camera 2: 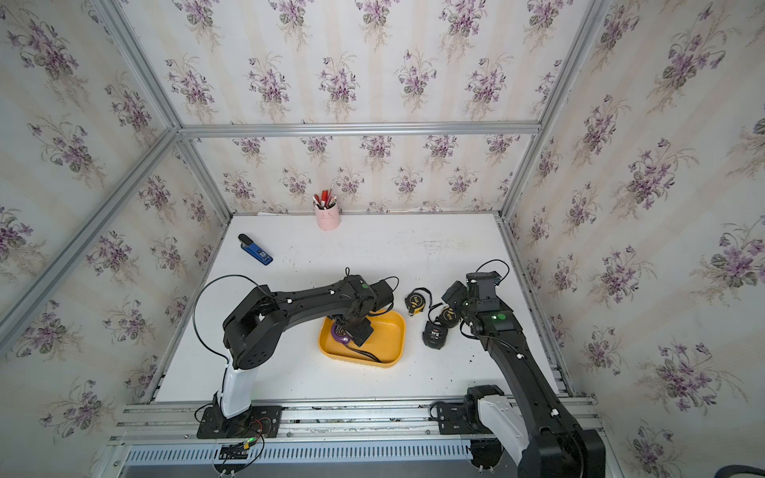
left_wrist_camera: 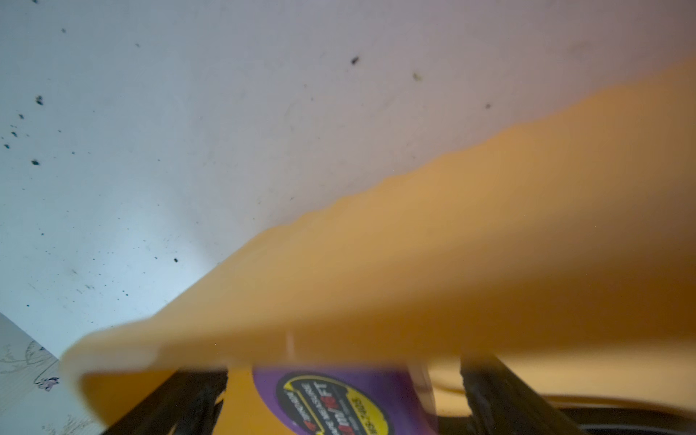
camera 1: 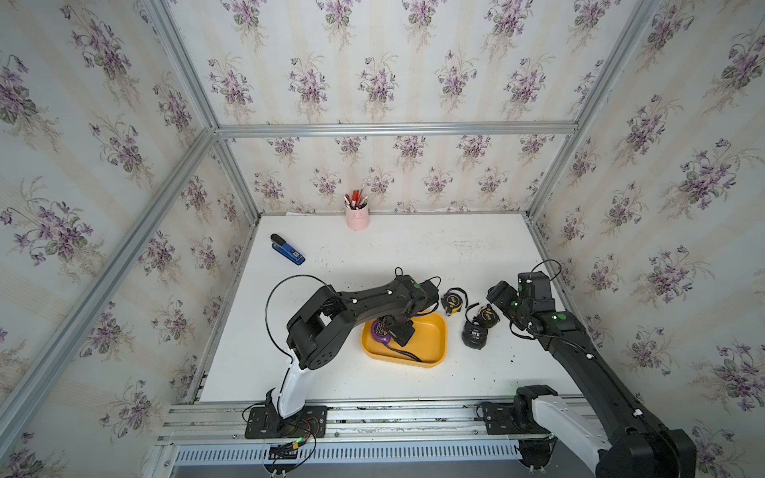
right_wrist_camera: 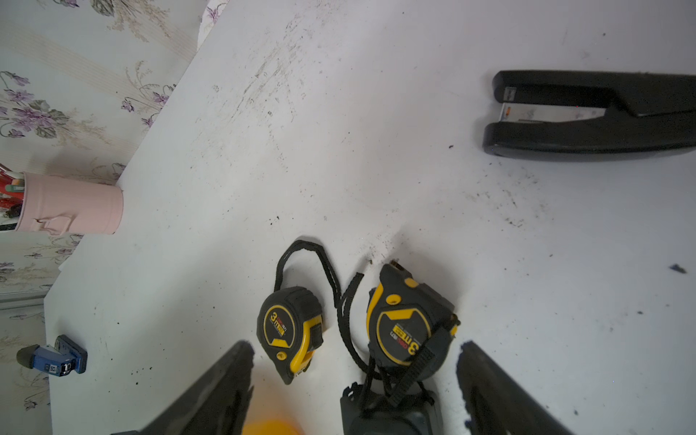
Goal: Take the tape measure out of the storage box
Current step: Pick up the tape measure from the storage box.
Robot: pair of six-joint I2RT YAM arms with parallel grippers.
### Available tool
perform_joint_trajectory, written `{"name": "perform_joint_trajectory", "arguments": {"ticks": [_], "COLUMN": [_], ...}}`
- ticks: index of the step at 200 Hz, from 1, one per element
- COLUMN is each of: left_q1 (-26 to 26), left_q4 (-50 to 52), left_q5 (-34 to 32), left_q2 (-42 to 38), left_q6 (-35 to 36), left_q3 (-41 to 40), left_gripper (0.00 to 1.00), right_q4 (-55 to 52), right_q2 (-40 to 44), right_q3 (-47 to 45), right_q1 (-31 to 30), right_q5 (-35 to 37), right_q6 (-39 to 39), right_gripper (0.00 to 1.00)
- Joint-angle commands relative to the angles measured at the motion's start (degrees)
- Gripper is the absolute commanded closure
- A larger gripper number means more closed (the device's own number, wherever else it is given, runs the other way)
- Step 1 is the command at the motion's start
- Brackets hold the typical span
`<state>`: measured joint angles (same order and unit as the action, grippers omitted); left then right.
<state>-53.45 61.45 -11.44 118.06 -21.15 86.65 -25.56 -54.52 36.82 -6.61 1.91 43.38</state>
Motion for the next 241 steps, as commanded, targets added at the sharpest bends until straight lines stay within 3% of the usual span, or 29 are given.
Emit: {"name": "perform_joint_trajectory", "arguments": {"ticks": [1, 63, 125, 179, 241], "left_q1": [-0.07, -0.07, -0.14, -0.16, -0.18], "left_q4": [1.7, -0.19, -0.55, -3.51, -4.6], "left_q5": [4.09, 7.64, 6.75, 4.18, 4.15], "left_q2": [0.49, -0.95, -2.73, -5.32, -5.91], "left_q6": [-0.48, -2.32, -3.4, -5.63, -6.33], "left_q3": [-0.83, -2.8, -3.91, -5.57, -6.93], "left_gripper": [0.0, 0.0, 0.02, 0.13, 0.17], "right_q4": [0.53, 0.51, 0.99, 1.53, 1.95], "right_q2": [-0.09, -0.28, -0.23, -0.32, -0.14], "right_q3": [0.36, 0.42, 0.36, 0.4, 0.42], "right_q1": [0.06, 0.03, 0.11, 0.11, 0.11], "right_q5": [0.02, 0.11, 0.02, -0.8, -1.17], "right_q6": [-0.61, -0.73, -0.66, -0.64, -1.14], "right_gripper": [0.13, 0.12, 0.13, 0.13, 0.13]}}
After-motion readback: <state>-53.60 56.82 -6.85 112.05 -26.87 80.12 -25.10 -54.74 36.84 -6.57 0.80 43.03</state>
